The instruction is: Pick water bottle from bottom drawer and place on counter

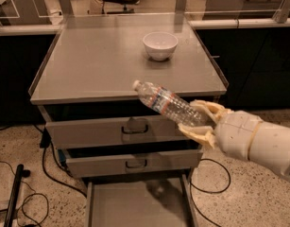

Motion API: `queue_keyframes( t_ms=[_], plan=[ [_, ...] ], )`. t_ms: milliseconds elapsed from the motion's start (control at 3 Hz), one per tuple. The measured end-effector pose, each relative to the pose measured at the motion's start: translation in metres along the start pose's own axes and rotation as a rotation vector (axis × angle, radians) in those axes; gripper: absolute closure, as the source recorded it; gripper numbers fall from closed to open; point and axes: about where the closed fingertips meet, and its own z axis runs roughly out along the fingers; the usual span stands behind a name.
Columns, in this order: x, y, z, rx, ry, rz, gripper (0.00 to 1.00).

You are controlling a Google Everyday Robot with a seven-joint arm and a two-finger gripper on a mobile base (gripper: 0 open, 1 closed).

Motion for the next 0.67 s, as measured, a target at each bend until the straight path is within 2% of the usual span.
queue_keyframes(
  t_ms=[333, 667],
  plan=[
    [-0.043, -0.023, 0.03, 0.004, -0.005, -0.091, 1.0],
    [-0.078, -0.064, 0.049, 0.041, 0.042, -0.159, 1.0]
  ],
)
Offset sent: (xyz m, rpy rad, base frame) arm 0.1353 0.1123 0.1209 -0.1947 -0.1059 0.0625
